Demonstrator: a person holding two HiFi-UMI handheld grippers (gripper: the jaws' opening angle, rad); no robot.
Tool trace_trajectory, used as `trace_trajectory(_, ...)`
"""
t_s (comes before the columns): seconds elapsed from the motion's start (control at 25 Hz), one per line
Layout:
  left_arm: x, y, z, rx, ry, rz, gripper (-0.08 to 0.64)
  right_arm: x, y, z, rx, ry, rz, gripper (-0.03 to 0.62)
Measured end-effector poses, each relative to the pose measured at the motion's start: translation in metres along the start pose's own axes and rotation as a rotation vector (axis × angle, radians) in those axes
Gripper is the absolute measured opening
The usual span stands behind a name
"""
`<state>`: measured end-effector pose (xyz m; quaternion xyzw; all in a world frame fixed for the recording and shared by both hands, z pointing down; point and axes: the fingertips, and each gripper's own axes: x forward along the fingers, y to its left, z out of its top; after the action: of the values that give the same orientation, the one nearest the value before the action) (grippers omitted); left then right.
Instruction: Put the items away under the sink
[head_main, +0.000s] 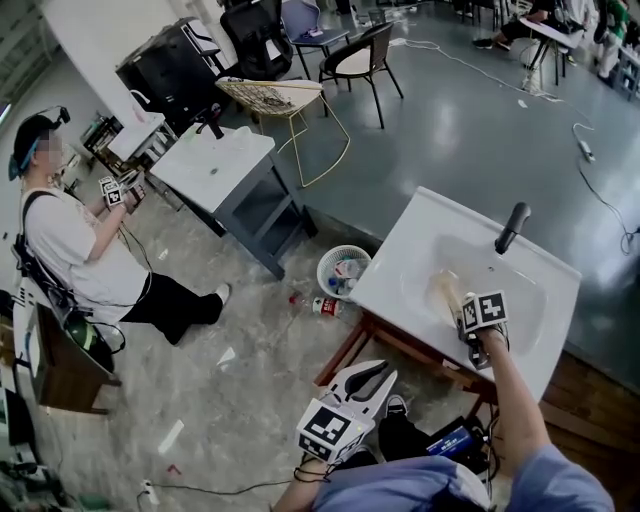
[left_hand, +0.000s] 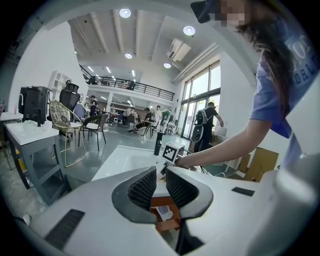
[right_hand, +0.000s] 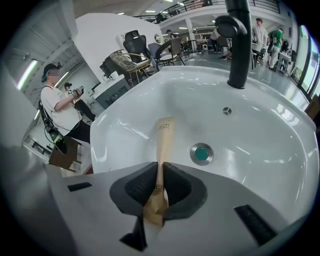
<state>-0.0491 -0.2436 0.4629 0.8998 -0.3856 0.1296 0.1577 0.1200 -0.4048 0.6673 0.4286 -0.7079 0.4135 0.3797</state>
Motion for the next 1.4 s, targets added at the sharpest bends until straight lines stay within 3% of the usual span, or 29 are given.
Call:
trace_trajectory(0.28,-0.021,-0.009,0.002,0.007,-0.011,-0.016,0.057,-0.052,0.030,-0.007,0.036,-0.114,0.069,0.043)
trace_trajectory(0.92,-0.098,-0.049,-0.014,0.050,-0.056,-0.022,0.057,-0.171,0.166,-0.078,0.031,-0.328,0.257,0.043)
trace_trajectory(1.4,-0.167,-0.093,-0.026,0.088,-0.088,-0.055,0.057,-0.220,0.235,-0.153,0.043,-0.383,0.269,0.043)
